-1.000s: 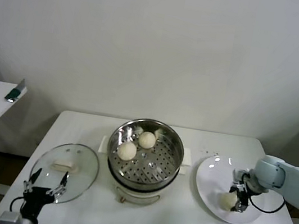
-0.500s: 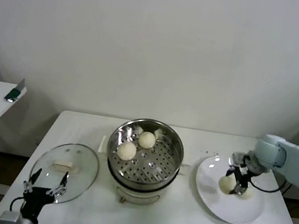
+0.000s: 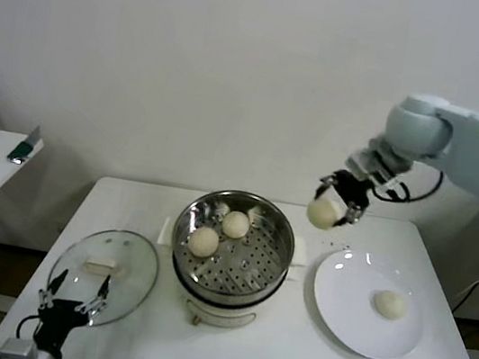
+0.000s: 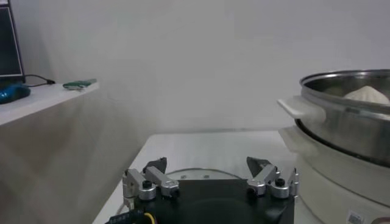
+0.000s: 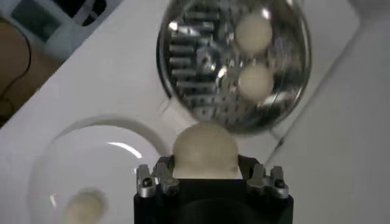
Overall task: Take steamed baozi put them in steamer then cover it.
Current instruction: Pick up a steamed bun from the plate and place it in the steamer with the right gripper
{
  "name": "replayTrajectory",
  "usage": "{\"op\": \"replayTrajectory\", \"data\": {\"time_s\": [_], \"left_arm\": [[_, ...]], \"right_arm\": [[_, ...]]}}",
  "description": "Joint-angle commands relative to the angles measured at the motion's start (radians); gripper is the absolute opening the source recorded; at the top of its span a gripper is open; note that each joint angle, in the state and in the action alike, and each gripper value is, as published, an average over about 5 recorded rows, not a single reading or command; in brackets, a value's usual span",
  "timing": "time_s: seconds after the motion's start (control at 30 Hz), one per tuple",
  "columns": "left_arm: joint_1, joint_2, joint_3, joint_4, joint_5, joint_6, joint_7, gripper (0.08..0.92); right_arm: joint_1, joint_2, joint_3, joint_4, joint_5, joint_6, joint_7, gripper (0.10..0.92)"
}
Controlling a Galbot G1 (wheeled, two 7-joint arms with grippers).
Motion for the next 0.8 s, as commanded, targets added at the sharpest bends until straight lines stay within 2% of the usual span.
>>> {"op": "replayTrajectory", "data": {"time_s": [0.03, 0.4, 0.8], "left_arm": [[0.001, -0.002, 0.000, -0.002, -0.002, -0.002, -0.001, 0.823], [0.010, -0.009, -0.008, -0.011, -0.008, -0.007, -0.004, 0.823], [0.008, -0.013, -0.012, -0.006, -0.012, -0.007, -0.005, 0.823]], "right_arm": [[0.049, 0.222, 0.093, 0.226, -0.173, 0.178, 0.028, 0.687], [-0.230, 0.315, 0.080, 0.166, -0.417, 0.118, 0.119, 0.687], [-0.384, 0.351, 0.078, 0.072, -0.533, 0.090, 0.166, 0.687]]}}
